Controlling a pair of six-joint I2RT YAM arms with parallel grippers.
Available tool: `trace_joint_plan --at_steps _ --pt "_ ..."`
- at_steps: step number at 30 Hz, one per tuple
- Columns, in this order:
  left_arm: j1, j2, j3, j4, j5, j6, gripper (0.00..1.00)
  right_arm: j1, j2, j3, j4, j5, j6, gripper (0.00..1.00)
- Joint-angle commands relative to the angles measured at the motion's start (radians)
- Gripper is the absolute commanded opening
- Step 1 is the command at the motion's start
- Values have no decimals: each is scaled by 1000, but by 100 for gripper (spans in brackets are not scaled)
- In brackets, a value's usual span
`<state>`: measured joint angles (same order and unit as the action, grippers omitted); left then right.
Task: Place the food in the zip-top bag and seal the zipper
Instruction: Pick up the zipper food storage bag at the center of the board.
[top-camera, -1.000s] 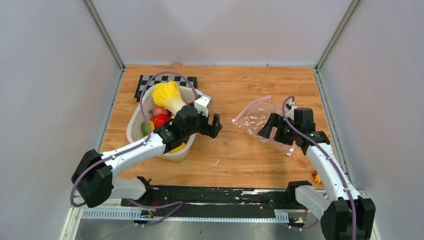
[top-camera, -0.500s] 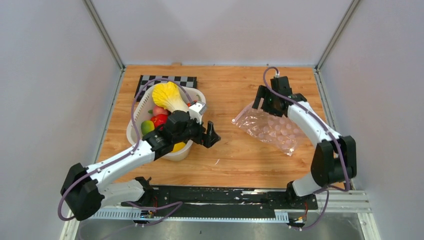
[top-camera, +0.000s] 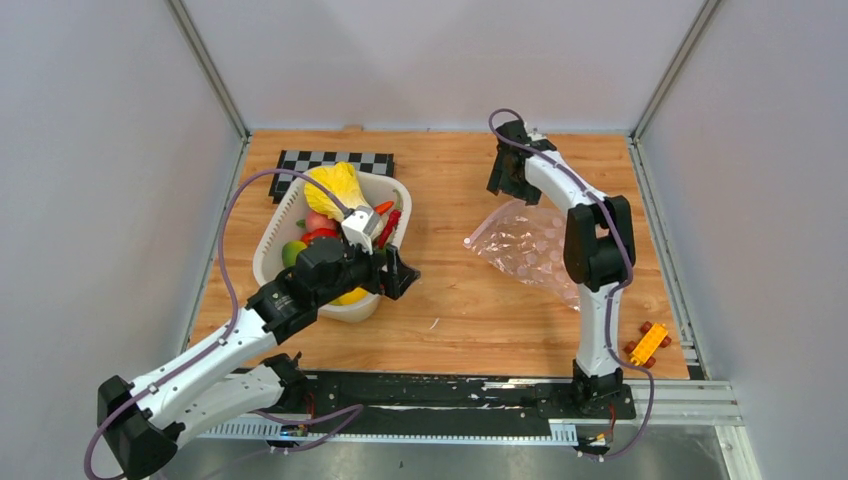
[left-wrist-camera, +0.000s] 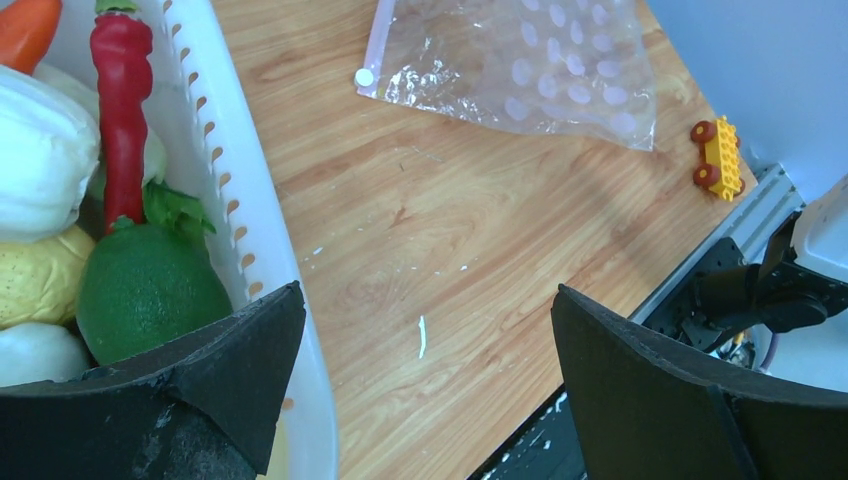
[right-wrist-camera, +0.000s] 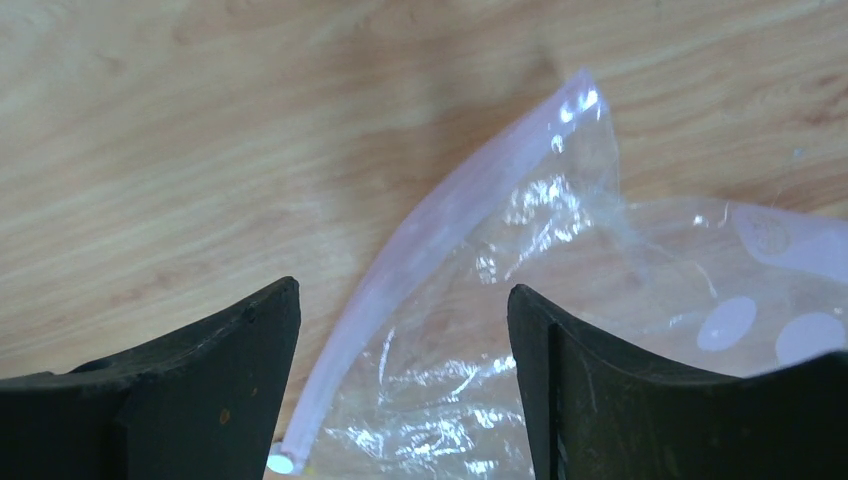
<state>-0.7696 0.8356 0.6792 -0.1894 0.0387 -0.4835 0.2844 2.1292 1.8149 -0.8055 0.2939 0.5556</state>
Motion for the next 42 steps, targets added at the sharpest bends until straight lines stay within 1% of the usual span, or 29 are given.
trace_joint_plan --at_steps 1,2,4,5,9,12,16,17,19,22,24,26,30,32,33,35,36,38,39,41,42 --pt "2 -26 0 -25 -23 3 100 31 9 39 -86 94 3 75" --pt "3 -26 0 -26 -22 5 100 34 12 37 -76 93 -8 74" --pt "2 -22 3 -31 -15 12 100 40 36 54 -96 100 -32 67" --pt "3 -18 5 -33 -9 14 100 44 44 67 -109 111 -38 67" --pt "3 -8 7 -32 3 11 100 62 64 95 -133 147 -68 68" --pt "3 -7 5 -41 14 5 100 84 78 117 -184 192 -93 68" --pt "2 -23 -11 -46 20 -3 100 110 106 114 -185 246 -123 69" --pt "3 -28 -13 -50 22 -5 100 110 118 121 -192 245 -121 68" --pt "2 -36 -11 -67 25 -8 100 110 137 130 -187 240 -129 64" --pt "3 -57 -18 -84 28 -15 100 111 156 178 -245 236 -117 63" --pt "3 -70 -25 -94 30 -22 100 111 135 151 -231 225 -118 63" --pt "3 -84 -40 -100 33 -33 100 111 107 95 -182 195 -132 63" --pt "3 -107 -57 -112 57 -58 100 117 96 72 -190 161 -135 65" --pt "3 -123 -72 -111 64 -66 100 125 78 42 -167 135 -151 60" --pt "3 -129 -77 -109 65 -68 100 131 66 30 -164 132 -149 54" --pt "3 -137 -79 -117 76 -66 100 143 33 -4 -151 105 -149 33" --pt "3 -140 -74 -123 80 -64 100 151 6 -36 -133 92 -148 25" --pt "3 -145 -67 -140 80 -57 100 181 -65 -116 -93 80 -142 22" --pt "3 -147 -61 -150 79 -55 100 198 -102 -150 -81 86 -136 19" --pt "3 -155 -59 -164 90 -55 100 242 -186 -216 -48 81 -133 1" --pt "3 -162 -62 -164 95 -57 100 261 -232 -259 -29 65 -132 0"
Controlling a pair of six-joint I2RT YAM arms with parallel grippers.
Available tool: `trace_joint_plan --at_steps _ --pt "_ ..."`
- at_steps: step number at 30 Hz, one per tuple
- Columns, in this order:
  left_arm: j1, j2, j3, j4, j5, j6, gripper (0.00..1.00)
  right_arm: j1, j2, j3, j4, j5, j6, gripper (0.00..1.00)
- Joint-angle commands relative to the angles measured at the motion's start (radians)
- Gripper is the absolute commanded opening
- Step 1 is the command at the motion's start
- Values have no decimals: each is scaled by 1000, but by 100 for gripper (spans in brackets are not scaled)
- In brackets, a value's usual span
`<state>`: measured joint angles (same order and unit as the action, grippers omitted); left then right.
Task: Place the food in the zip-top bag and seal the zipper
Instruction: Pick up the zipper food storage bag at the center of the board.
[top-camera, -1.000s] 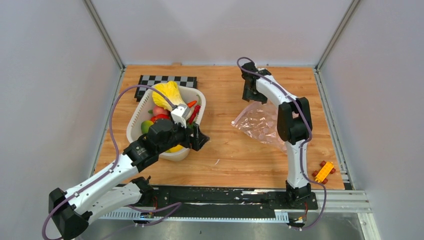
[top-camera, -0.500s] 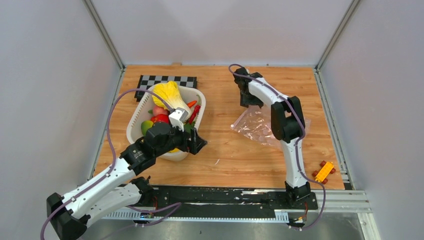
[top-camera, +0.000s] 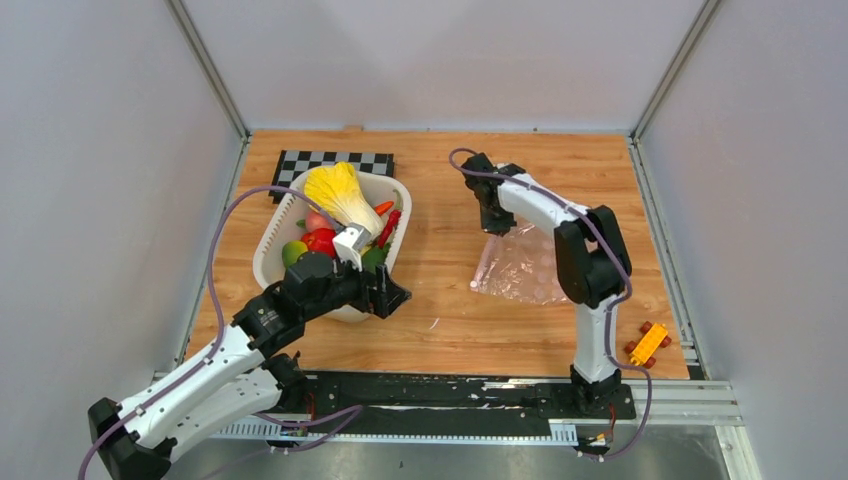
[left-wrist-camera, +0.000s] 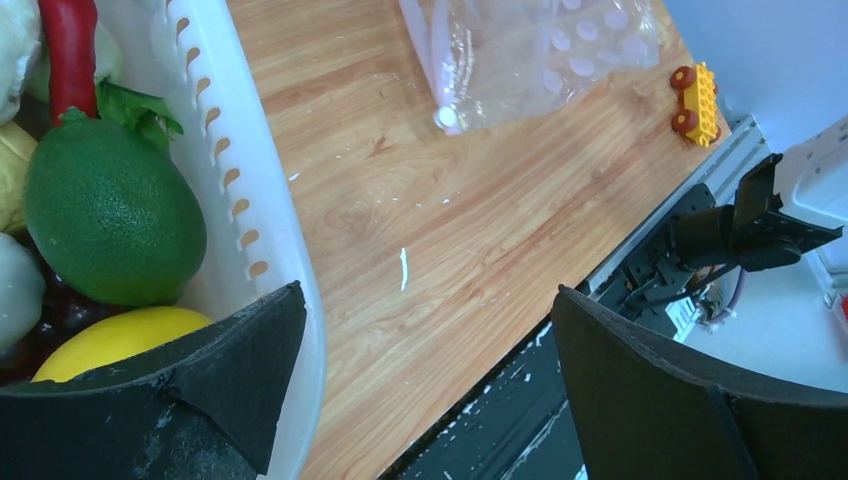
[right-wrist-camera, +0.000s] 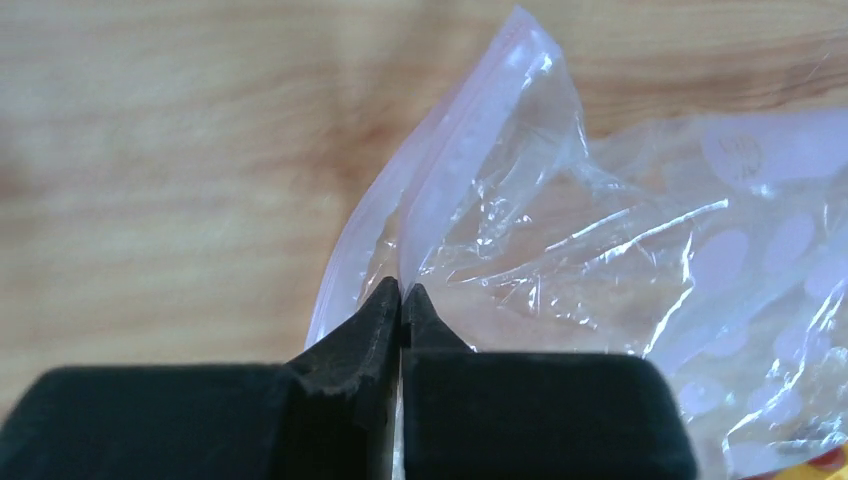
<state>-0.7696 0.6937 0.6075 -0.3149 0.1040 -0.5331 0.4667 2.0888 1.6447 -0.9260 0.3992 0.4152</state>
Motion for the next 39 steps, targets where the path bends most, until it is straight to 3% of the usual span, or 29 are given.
trace_joint_plan --at_steps 1,4,10,17,24,30,39 --pt "3 -27 4 -39 30 -18 100 100 -242 -128 104 -55 18 0" --pt "3 -53 2 -32 58 -56 100 171 -396 -277 148 -72 90 0" --pt "-26 -65 -55 13 85 -133 100 316 -768 -713 429 -212 206 4" --pt "-273 -12 -82 50 -177 -179 100 334 -1046 -1061 746 -365 299 3" --pt "-404 96 -240 404 -296 -288 92 336 -1149 -1150 744 -468 313 3" --pt "-480 269 -176 474 -377 -249 92 337 -1257 -1169 745 -466 337 2" --pt "-495 253 -221 707 -372 -221 83 337 -1275 -1179 800 -513 364 3"
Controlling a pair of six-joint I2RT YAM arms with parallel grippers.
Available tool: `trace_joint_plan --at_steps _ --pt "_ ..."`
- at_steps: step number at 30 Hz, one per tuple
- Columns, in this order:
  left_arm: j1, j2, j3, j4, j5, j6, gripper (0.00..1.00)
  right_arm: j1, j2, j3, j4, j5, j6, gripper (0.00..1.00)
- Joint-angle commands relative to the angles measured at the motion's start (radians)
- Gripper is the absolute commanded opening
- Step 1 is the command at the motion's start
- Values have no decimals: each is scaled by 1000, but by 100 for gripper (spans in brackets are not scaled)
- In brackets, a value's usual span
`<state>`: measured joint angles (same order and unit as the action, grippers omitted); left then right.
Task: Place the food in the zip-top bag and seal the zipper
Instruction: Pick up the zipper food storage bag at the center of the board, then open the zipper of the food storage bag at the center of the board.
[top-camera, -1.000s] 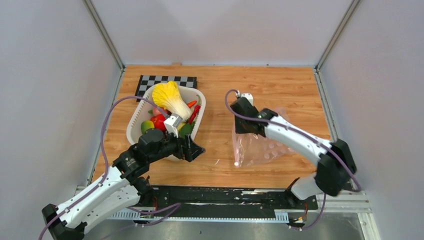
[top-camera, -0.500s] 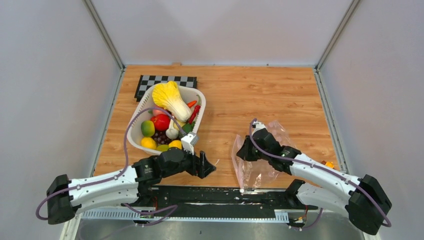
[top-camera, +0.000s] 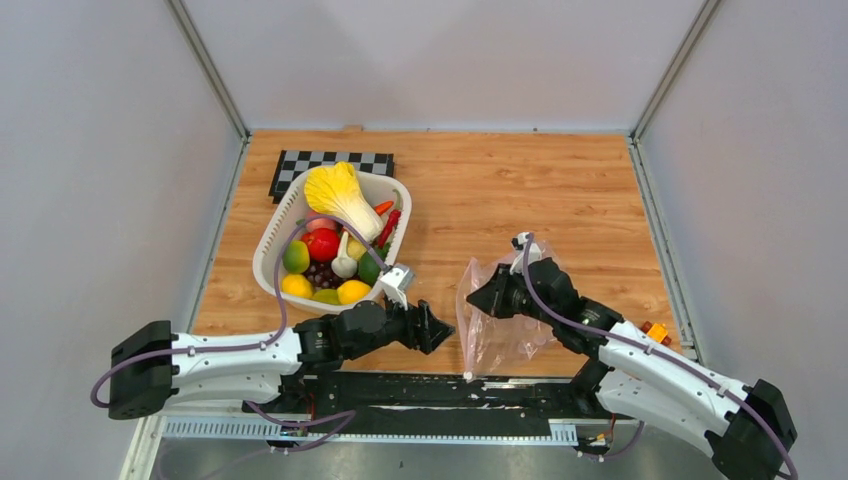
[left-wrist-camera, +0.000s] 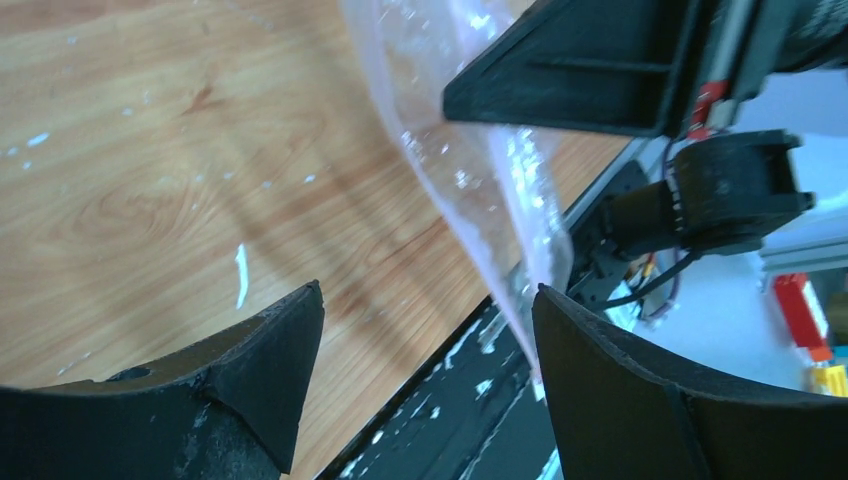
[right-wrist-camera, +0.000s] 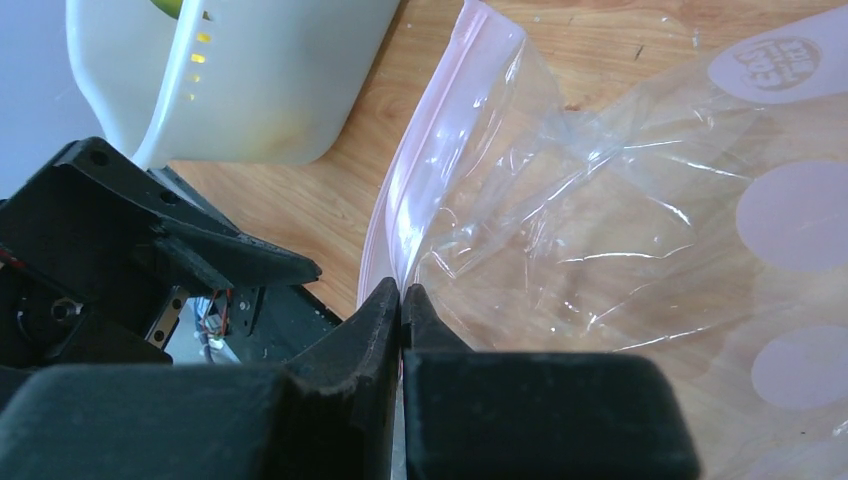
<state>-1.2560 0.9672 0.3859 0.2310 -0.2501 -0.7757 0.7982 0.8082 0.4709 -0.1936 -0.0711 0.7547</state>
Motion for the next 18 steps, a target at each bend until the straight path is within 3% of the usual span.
trace_joint_plan --at_steps 1,6,11,15,18 --pt "-9 -20 -8 187 -9 17 84 6 7 -9 81 -71 24 3" --pt "-10 11 -14 164 -24 27 79 6 -26 6 133 -126 32 3" --pt "-10 51 -14 252 16 44 65 6 -66 7 128 -138 39 3" --pt "-11 82 -21 294 34 38 59 6 -105 12 105 -135 38 3" --pt "-11 90 -22 318 45 39 48 7 -146 21 102 -162 37 3"
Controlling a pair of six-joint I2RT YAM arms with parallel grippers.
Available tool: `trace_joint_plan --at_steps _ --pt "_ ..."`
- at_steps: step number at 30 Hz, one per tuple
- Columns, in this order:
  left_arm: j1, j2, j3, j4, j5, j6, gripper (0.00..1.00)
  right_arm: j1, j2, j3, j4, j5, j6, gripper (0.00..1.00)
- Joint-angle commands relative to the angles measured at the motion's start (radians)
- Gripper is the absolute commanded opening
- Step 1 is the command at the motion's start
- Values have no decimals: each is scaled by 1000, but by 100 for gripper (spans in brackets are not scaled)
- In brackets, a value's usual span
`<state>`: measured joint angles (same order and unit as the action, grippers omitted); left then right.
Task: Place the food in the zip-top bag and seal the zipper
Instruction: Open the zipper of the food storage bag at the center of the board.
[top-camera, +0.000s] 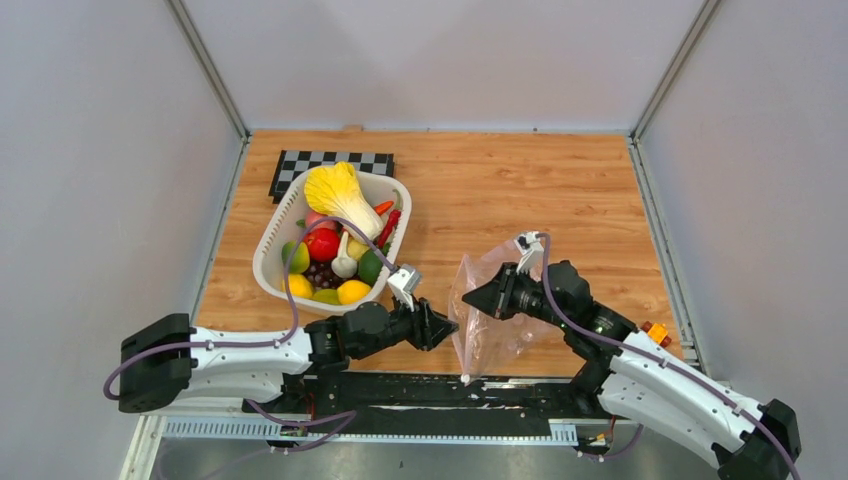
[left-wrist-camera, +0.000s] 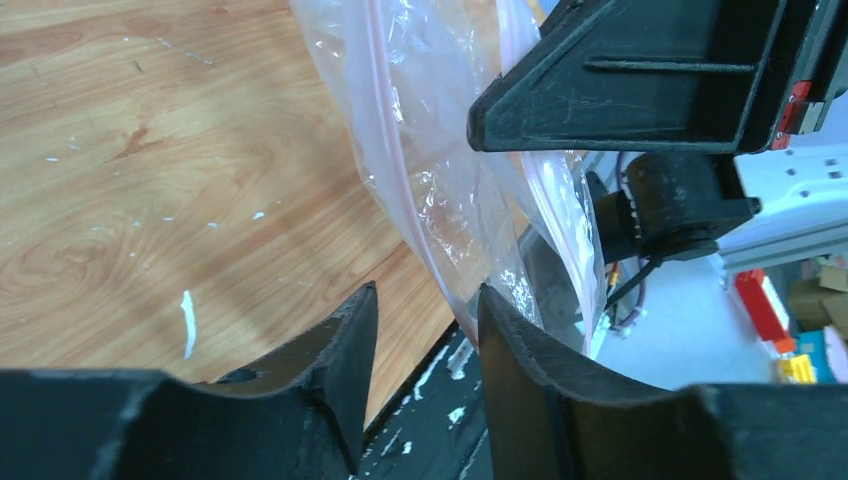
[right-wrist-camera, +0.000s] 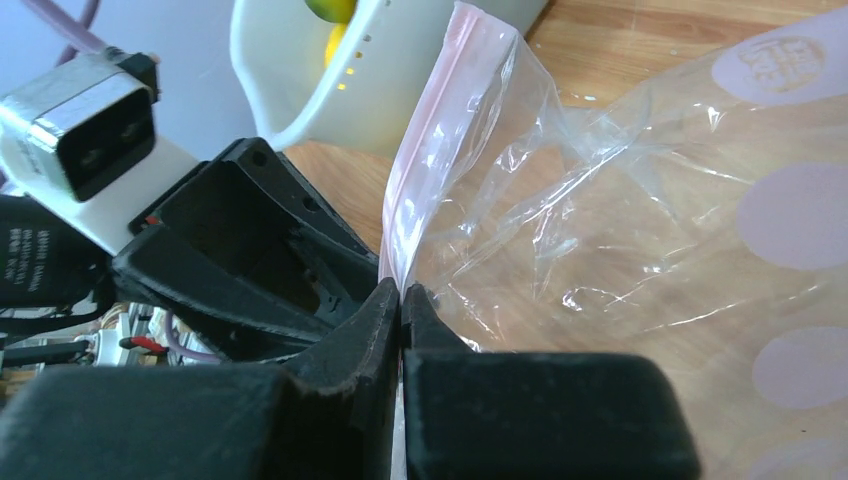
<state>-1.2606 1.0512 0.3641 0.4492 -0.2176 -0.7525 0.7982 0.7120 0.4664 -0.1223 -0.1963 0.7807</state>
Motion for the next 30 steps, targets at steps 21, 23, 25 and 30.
trace_joint_plan --at_steps 21,23,25,30 --pt "-6 -58 143 -29 -128 199 0 7 -123 178 -261 94 -164 24" --pt "-6 -62 166 -63 -164 226 0 7 -88 233 -314 133 -205 26" --pt "-6 -59 187 -103 -213 244 0 7 -54 289 -355 160 -225 44" --pt "-6 -40 226 -139 -287 240 0 34 12 371 -457 257 -208 57"
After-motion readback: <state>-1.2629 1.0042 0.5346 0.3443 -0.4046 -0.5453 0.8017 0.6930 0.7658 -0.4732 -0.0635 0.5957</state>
